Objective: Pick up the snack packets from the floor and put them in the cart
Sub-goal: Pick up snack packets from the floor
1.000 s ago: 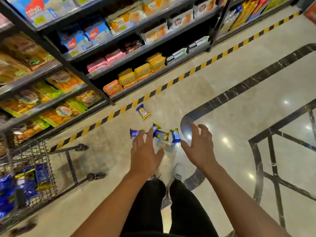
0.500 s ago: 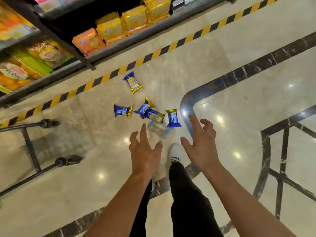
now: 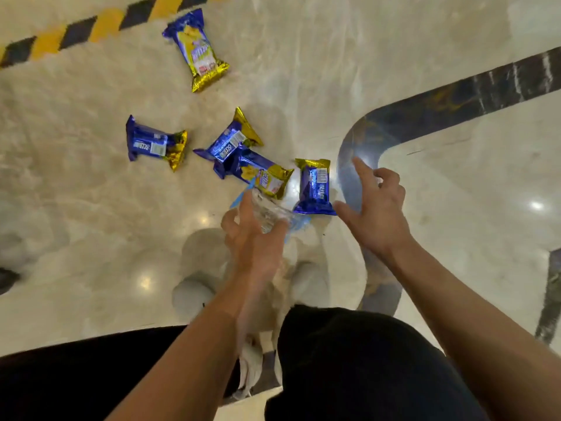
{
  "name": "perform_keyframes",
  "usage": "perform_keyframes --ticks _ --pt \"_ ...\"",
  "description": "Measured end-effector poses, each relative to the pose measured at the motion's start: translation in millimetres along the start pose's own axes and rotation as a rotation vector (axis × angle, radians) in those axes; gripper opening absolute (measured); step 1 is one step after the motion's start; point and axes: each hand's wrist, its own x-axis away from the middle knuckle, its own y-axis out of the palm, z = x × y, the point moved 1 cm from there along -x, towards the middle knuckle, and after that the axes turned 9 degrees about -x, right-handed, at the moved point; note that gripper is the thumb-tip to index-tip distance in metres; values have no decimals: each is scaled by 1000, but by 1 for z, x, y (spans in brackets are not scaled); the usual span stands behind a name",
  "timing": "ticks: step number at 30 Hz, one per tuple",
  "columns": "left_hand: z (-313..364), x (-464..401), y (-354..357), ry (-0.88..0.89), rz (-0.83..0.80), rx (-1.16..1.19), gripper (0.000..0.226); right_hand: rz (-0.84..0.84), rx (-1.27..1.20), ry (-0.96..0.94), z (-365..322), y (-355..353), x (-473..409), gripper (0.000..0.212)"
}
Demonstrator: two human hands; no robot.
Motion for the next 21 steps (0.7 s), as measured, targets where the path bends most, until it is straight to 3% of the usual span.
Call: perform_keyframes --ticks 6,9,15,21 --pt "-39 -84 53 -140 43 -4 82 6 -49 83 29 81 -57 83" --pt "-54 -99 77 -84 112 43 85 -14 -47 44 35 113 -65 86" --pt "-62 -126 98 -26 286 32 99 129 24 -33 46 149 -81 101" --pt "-49 -128 111 -17 320 97 97 226 63 -44 48 163 -84 98"
